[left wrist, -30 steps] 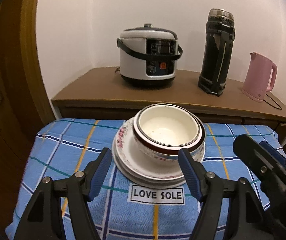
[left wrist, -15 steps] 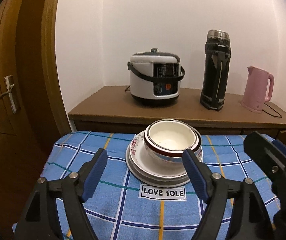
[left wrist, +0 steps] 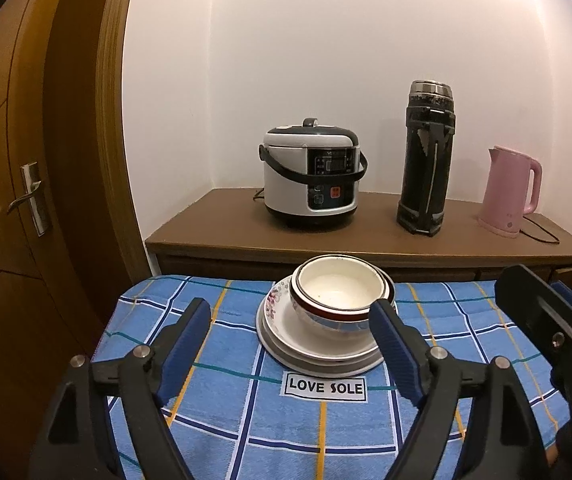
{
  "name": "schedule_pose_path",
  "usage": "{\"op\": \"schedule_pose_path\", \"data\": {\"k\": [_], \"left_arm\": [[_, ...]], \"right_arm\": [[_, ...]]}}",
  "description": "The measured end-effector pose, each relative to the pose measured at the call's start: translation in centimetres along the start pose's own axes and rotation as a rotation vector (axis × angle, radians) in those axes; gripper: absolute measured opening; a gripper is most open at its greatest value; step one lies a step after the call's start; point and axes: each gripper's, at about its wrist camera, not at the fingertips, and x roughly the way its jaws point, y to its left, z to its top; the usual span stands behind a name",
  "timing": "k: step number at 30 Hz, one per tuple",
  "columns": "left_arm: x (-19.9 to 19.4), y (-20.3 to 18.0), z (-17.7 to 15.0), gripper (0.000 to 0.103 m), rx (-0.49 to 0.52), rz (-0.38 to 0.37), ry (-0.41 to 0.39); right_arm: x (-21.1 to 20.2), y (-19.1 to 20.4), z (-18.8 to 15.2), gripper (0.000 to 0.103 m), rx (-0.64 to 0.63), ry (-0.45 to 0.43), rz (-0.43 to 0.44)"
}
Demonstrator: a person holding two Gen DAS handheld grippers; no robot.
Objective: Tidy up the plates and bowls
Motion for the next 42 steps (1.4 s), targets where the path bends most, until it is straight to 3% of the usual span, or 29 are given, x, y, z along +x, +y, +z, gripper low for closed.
{"op": "schedule_pose_path", "data": {"k": [42], "left_arm": [[1.3,0.0,-0.1,0.084,-0.008,0.034,0.030]], "right_arm": [[0.3,-1.1,-0.1,0.103,-0.001,0.001,-0.012]]}}
